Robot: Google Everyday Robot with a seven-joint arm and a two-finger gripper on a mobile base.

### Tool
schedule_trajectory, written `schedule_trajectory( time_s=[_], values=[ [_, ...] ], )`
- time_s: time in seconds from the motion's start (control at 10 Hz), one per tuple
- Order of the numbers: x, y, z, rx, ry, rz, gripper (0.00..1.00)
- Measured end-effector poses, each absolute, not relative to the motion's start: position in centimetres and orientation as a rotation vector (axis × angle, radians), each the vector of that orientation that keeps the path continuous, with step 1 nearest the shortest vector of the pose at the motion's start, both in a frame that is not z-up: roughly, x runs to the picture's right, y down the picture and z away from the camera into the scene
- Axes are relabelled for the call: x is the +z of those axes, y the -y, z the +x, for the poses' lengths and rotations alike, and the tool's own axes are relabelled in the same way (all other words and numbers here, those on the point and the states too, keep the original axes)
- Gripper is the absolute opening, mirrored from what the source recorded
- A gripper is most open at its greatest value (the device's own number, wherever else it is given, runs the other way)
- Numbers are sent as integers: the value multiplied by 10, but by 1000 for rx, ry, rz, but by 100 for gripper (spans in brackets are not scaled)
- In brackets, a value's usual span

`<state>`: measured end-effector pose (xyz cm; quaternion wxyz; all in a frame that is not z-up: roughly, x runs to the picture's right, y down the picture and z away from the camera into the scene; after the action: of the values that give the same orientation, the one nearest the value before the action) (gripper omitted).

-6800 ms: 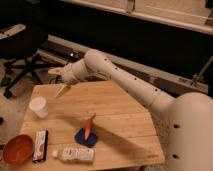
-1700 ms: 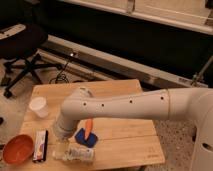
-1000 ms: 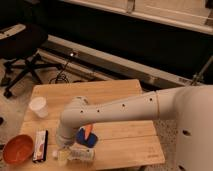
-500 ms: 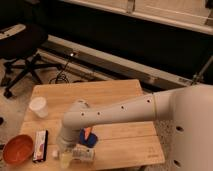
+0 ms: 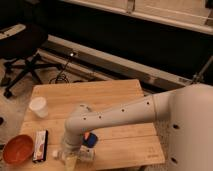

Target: Place the bottle in the ceramic bowl

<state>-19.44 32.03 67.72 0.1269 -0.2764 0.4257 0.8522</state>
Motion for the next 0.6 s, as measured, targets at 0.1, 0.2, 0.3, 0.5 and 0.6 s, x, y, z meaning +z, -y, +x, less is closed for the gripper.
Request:
schedule_trajectory(
  time_s=[0.1,0.2,0.3,0.5,0.6],
  values=[
    [679,-324,-193,2475,-1248,-798,80],
    [681,-327,-192,2471,-1254,-793,80],
    [684,-326,-192,2472,-1254,-790,80],
    [689,-322,-194,2483,-1244,-791,80],
    [693,-318,-195,2492,-1233,-792,80]
  ],
)
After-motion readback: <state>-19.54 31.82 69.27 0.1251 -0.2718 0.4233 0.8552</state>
